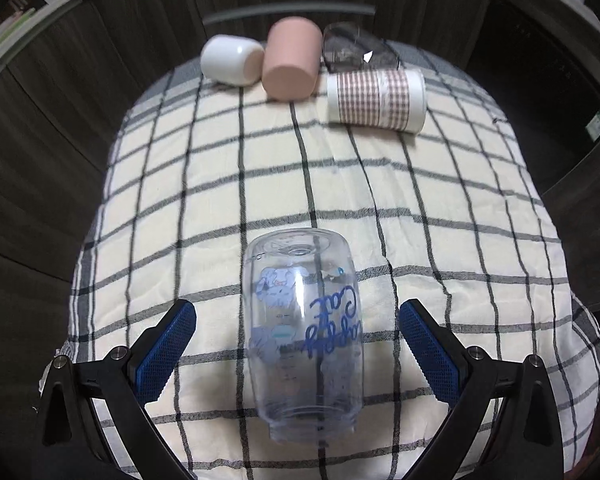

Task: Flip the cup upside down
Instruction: 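Open the right gripper off the cup while the left gripper moves to the cup, then close the left gripper around the clear cup's body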

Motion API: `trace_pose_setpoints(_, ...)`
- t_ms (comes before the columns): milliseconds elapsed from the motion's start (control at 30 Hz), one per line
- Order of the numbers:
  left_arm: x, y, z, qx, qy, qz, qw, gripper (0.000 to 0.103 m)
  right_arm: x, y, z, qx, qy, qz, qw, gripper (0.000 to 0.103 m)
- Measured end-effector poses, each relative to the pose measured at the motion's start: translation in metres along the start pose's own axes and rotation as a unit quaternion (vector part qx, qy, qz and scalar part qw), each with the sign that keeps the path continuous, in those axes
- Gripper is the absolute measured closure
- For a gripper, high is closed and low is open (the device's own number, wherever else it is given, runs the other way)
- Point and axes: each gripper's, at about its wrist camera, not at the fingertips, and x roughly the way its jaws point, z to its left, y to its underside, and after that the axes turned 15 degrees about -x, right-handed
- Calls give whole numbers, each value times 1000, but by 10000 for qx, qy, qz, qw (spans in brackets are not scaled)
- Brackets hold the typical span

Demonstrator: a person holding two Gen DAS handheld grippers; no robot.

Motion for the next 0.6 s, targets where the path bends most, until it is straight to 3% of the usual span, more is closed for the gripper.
trace_pose_setpoints(200,25,-14,-8,18,20,785,9969,0,14,-6,-3,81,-26,68,9999,7)
trace_pose_setpoints(333,46,-24,-13,-21,-9,1567,9876,0,24,-9,-9,245,-90,169,9995,7)
trace_pose_setpoints(600,65,-39,-22,238,-358,2272,9729,3,41,-19,-11,495,-355,335,9976,7)
